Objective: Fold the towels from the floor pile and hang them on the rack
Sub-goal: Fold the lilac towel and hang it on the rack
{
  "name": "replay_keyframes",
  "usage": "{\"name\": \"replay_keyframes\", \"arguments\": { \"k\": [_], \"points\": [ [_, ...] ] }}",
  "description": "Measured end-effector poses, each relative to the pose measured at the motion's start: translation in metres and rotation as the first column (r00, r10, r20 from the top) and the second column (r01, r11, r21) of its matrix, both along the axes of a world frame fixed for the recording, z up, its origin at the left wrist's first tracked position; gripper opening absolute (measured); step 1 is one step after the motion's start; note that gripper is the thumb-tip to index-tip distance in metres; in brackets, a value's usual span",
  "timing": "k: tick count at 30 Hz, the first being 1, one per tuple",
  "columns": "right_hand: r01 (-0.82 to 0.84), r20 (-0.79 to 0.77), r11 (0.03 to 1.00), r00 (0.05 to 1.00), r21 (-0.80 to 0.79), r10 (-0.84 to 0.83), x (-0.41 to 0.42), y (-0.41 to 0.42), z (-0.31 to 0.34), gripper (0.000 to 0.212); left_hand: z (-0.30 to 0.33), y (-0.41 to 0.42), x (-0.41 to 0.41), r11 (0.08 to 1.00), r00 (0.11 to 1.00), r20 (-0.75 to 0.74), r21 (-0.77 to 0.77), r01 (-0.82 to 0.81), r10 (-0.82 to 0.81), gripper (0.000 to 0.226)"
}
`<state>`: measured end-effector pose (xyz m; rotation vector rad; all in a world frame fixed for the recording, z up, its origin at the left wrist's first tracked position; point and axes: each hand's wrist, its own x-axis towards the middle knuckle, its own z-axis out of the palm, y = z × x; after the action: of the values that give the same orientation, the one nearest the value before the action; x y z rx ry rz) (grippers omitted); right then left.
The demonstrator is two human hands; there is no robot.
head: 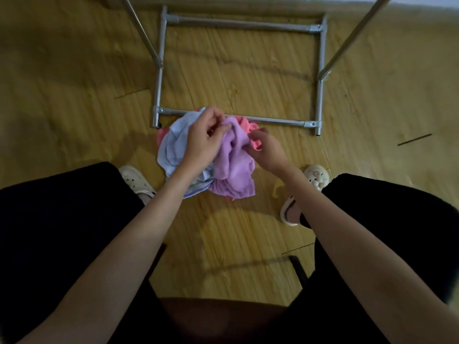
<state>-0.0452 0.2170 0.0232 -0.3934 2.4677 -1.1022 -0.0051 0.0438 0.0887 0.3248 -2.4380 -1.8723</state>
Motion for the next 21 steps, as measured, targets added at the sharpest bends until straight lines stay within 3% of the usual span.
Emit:
{"name": "replay_keyframes", "arguments": {
  "k": [5,8,11,13,16,18,20,21],
  "points": [
    [0.064,-0.045,0.992,0.997,-0.108,-0.069,0.021,0.013,0.067,0.016,0.065,-0.007,0.021,0.998,0.995,-0.087,-0.034,0.055,-0.057,0.014],
    [0.084,0.082,0.968,0.994,-0.238,-0.066,0.038,0.017,0.106,0.034,0.098,-0.010,0.037,0.992,0.990,-0.110,-0.092,0.081,-0.091,0.011],
    [0.161,0.189,0.918,0.977,-0.363,-0.097,0.053,0.020,0.144,0.020,0.128,-0.017,0.051,0.982,0.984,-0.095,-0.132,0.137,-0.150,0.010],
    [0.196,0.170,0.896,0.976,-0.398,-0.138,0.060,0.020,0.167,0.014,0.148,-0.022,0.059,0.976,0.981,-0.070,-0.135,0.170,-0.180,0.014],
    [0.212,0.087,0.880,0.977,-0.425,-0.193,0.065,0.016,0.194,0.012,0.167,-0.032,0.070,0.963,0.975,0.039,-0.154,0.221,-0.217,0.026],
    [0.230,0.065,0.866,0.972,-0.444,-0.224,0.067,0.014,0.211,0.013,0.173,-0.041,0.078,0.933,0.952,0.172,-0.218,0.287,-0.252,0.047],
    [0.208,0.040,0.858,0.976,-0.470,-0.215,0.071,0.011,0.227,0.014,0.181,-0.046,0.089,0.875,0.891,0.331,-0.266,0.405,-0.312,0.067],
    [0.188,0.019,0.854,0.979,-0.485,-0.204,0.074,0.009,0.234,0.014,0.183,-0.049,0.095,0.862,0.855,0.393,-0.233,0.450,-0.340,0.066]
  ]
}}
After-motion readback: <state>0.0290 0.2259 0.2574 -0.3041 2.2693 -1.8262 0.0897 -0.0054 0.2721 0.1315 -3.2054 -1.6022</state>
